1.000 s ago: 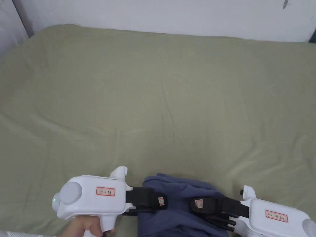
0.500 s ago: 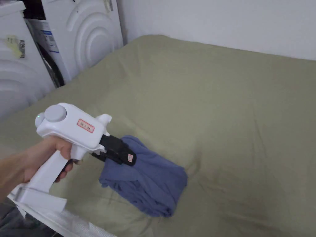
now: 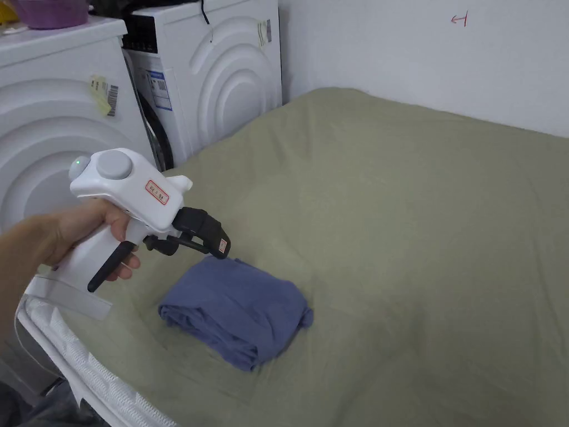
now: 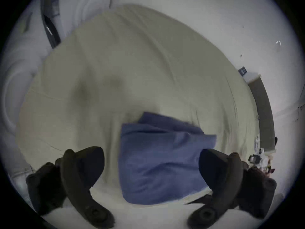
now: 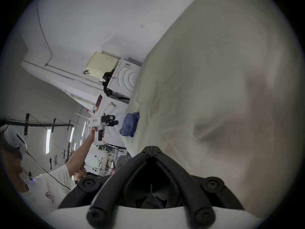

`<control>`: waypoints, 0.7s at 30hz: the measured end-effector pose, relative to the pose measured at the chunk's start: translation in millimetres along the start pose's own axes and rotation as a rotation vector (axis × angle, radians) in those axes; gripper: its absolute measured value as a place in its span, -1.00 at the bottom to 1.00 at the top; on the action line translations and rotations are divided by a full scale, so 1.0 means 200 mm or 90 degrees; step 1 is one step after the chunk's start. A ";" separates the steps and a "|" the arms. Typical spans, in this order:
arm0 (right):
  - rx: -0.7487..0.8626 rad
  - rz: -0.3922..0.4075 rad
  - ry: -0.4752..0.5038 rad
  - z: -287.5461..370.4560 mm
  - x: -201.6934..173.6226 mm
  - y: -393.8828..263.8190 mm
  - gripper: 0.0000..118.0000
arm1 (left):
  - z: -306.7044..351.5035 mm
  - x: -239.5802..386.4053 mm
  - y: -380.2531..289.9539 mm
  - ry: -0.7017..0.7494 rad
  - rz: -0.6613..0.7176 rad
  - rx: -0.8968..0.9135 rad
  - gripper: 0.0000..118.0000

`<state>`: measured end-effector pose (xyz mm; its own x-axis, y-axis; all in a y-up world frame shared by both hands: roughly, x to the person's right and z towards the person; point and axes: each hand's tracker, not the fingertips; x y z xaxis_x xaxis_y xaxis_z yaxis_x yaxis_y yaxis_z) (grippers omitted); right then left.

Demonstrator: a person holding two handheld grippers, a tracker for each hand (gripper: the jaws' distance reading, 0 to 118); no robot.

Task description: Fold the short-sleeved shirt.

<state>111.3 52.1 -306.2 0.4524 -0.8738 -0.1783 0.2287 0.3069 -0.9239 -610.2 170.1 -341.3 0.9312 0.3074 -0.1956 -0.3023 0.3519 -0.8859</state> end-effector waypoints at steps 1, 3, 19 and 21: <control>0.001 0.010 0.006 0.02 -0.02 0.01 -1.00 | -0.06 -0.09 0.14 -0.008 0.007 0.010 0.94; 0.011 0.031 0.015 0.07 -0.07 0.02 -1.00 | 0.01 -0.02 0.09 -0.025 -0.016 0.010 0.50; 0.422 0.500 -0.470 0.69 -0.82 0.00 -1.00 | 0.18 2.10 -0.89 -0.033 -0.240 0.477 -0.92; 0.472 0.521 -0.501 0.72 -0.92 -0.02 -1.00 | 0.23 2.28 -1.00 -0.041 -0.245 0.544 -0.92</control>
<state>151.8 266.3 -219.8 0.9931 0.0242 -0.1145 -0.0474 0.9778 -0.2040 -134.2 280.4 -235.3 0.9930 0.0738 0.0927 -0.0462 0.9614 -0.2712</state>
